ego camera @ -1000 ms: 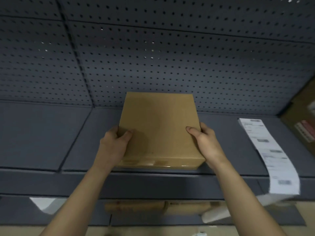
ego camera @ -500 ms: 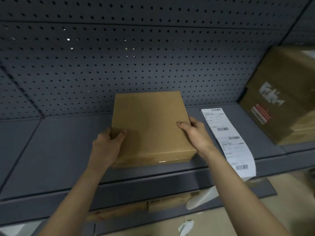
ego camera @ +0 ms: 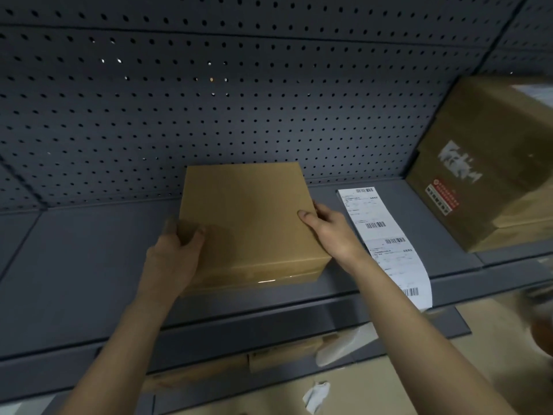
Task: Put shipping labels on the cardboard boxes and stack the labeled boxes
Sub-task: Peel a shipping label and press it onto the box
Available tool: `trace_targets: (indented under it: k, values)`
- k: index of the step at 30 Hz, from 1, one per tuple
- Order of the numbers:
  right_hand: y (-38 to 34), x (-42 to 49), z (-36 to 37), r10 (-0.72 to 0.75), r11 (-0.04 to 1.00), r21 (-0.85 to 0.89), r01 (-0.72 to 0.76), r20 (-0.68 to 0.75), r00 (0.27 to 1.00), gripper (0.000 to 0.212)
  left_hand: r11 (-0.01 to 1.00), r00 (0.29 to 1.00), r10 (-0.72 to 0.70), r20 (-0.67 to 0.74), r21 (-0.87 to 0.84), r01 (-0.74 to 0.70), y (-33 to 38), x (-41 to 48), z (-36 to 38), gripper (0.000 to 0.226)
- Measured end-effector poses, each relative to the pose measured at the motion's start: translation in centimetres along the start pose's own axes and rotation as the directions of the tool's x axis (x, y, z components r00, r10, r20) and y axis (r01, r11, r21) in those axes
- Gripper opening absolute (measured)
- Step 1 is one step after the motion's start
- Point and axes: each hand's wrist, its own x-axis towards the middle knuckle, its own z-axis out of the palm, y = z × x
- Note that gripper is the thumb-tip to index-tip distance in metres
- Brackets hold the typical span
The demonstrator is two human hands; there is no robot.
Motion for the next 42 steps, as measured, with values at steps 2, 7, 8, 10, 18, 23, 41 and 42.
trace_targets:
  k: [2, 7, 8, 10, 18, 23, 41, 42]
  values:
    - [0.0, -0.4, -1.2, -0.023, 0.998, -0.052, 0.022, -0.02, 1.0, 0.057, 0.993, 0.996, 0.066, -0.058, 0.107, -0.059, 0.3, -0.5, -0.1, 0.043]
    - [0.9, -2.8, -5.7, -0.148, 0.987, -0.071, 0.142, -0.088, 0.985, 0.037, 0.906, 0.873, 0.408, -0.267, 0.239, -0.35, 3.7, -4.1, 1.5, 0.051]
    - [1.3, -3.3, -6.8, -0.167, 0.985, -0.069, 0.161, -0.098, 0.981, 0.031, 0.889, 0.849, 0.448, -0.282, 0.244, -0.388, 4.9, -5.4, 2.3, 0.047]
    - [2.5, -4.3, -9.4, -0.196, 0.979, -0.07, 0.189, -0.108, 0.975, 0.018, 0.881, 0.836, 0.471, -0.281, 0.195, -0.431, 7.0, -8.2, 4.6, 0.037]
    - [7.6, -7.9, -18.3, -0.198, 0.964, -0.208, 0.169, -0.128, 0.972, 0.027, 0.834, 0.834, 0.551, -0.012, -0.012, -0.551, 10.3, -14.8, 15.5, 0.014]
    - [11.3, -9.0, -20.9, -0.123, 0.967, -0.24, 0.089, -0.131, 0.984, 0.019, 0.916, 0.887, 0.367, 0.28, 0.054, -0.396, 8.7, -16.3, 21.0, 0.011]
    - [13.7, -11.0, -18.9, -0.244, 0.87, -0.439, 0.223, 0.008, 0.97, 0.014, 0.948, 0.875, 0.252, 0.413, 0.076, -0.309, 5.9, -15.3, 26.8, 0.003]
    - [13.7, -11.3, -19.0, -0.283, 0.849, -0.455, 0.27, 0.041, 0.958, 0.016, 0.947, 0.871, 0.281, 0.404, 0.032, -0.321, 6.1, -15.4, 26.6, 0.004]
